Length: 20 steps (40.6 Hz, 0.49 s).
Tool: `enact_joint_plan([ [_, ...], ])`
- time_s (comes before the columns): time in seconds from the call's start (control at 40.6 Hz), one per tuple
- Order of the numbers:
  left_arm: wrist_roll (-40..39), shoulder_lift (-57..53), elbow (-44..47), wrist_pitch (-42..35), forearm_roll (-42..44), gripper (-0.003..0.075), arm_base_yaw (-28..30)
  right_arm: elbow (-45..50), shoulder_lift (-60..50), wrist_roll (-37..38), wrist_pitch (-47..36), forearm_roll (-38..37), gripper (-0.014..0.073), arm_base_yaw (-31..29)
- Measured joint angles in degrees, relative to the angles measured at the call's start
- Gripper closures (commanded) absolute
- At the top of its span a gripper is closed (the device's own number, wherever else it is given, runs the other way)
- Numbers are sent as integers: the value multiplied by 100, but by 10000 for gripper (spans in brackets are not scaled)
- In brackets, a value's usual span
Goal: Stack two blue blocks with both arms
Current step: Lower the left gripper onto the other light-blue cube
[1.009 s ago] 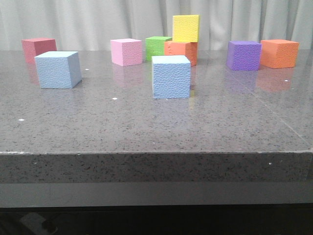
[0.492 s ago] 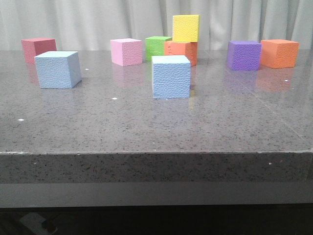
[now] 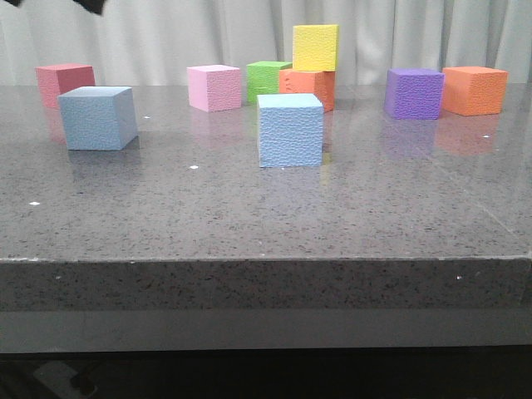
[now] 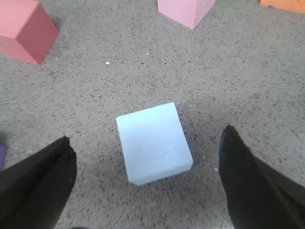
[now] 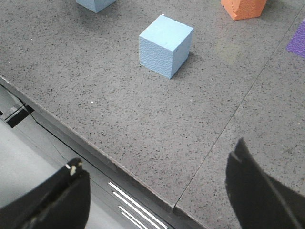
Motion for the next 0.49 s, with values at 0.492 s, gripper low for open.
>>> enact_joint_plan([
  [0.492,-1040,2005,-1540,1267,188,125,-9,0,0,0,0,0,1,0],
])
